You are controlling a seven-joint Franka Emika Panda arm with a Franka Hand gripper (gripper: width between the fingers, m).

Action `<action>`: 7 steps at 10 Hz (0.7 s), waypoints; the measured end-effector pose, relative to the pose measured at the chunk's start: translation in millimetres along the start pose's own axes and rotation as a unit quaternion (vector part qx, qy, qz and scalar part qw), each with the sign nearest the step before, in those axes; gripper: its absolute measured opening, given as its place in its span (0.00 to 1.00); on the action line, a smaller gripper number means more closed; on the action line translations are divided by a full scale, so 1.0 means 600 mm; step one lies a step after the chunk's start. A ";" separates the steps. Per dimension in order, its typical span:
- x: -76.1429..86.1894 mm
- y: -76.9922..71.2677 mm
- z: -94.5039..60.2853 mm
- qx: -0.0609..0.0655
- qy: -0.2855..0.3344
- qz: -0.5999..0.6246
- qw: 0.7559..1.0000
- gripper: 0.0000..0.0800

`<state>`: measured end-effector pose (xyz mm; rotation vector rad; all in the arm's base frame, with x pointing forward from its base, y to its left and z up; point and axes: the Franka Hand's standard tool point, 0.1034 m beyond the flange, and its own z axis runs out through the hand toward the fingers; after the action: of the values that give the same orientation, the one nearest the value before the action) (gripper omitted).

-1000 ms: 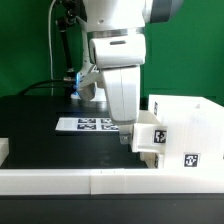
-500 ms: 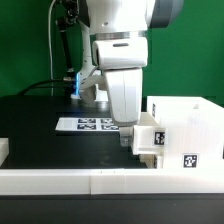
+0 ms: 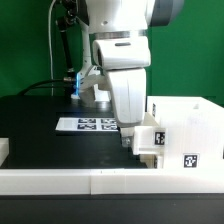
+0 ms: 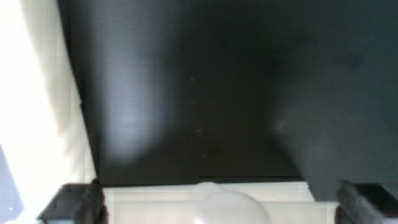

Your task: Assemble drawer

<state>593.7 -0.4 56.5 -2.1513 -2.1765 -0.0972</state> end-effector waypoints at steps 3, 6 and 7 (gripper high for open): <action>0.028 0.022 -0.011 -0.003 -0.001 -0.002 1.000 0.81; 0.036 0.015 -0.008 -0.013 -0.001 0.019 1.000 0.81; 0.037 0.015 -0.008 -0.013 -0.001 0.019 1.000 0.81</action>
Offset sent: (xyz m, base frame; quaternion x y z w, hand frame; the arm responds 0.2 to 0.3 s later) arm -0.0024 0.0251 0.0175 -0.0792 -0.0213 0.0962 0.9920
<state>602.7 21.2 63.3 -2.2057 -2.1464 -0.1232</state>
